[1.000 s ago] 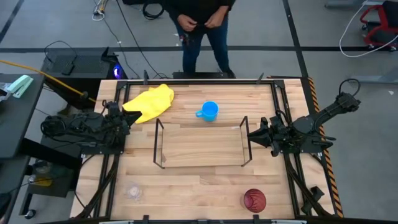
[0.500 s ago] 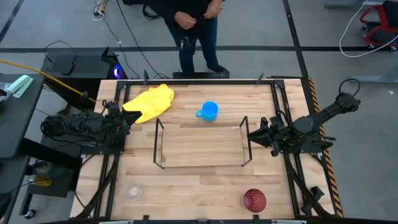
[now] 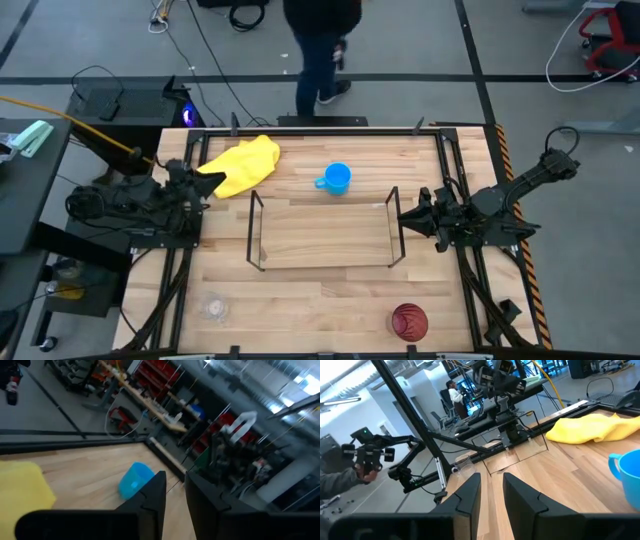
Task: Stack small to large cups/mugs on shelf
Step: Move the blue mug to the bottom of the table
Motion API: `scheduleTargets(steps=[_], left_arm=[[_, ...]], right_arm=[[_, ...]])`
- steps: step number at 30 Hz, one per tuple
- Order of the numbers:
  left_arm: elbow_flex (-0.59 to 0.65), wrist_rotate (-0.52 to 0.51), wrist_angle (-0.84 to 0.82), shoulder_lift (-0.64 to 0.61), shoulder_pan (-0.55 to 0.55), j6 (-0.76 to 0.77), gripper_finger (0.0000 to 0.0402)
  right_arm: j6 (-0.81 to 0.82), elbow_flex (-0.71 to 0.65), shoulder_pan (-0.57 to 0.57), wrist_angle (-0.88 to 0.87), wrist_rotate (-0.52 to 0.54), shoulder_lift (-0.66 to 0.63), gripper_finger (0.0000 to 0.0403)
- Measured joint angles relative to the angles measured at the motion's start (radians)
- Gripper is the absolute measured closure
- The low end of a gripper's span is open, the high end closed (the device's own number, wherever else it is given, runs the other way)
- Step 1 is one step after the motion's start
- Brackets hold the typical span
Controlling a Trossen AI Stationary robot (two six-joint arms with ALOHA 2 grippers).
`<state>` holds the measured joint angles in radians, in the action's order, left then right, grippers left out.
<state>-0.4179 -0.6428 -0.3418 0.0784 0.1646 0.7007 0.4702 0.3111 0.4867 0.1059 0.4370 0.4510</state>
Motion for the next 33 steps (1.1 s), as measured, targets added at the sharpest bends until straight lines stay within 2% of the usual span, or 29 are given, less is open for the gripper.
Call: scheduleTargets(steps=[4,10,15,24,30,33], left_arm=[[0.000,-0.001,0.040,0.000,0.000,-0.011,0.0317],[0.000,-0.001,0.133,0.000,0.000,-0.005,0.0318],[0.000,-0.001,0.169,-0.001,0.000,-0.006,0.0323],[0.000,-0.001,0.168,0.000,0.000,-0.006,0.0317],[0.000,-0.001,0.168,0.000,0.000,-0.006,0.0324],[0.000,-0.001,0.168,0.000,0.000,-0.008,0.0326]], right_arm=[[0.006,0.000,0.000,0.001,0.000,0.000,0.0314],[0.156,0.000,0.000,0.036,0.000,-0.001,0.0314],[0.189,0.000,0.000,0.081,0.004,0.000,0.0314],[0.169,0.000,-0.001,0.404,0.007,-0.001,0.0314],[0.032,0.011,-0.062,0.733,0.020,-0.001,0.0314],[-0.039,0.076,-0.124,0.772,0.021,-0.001,0.0314]])
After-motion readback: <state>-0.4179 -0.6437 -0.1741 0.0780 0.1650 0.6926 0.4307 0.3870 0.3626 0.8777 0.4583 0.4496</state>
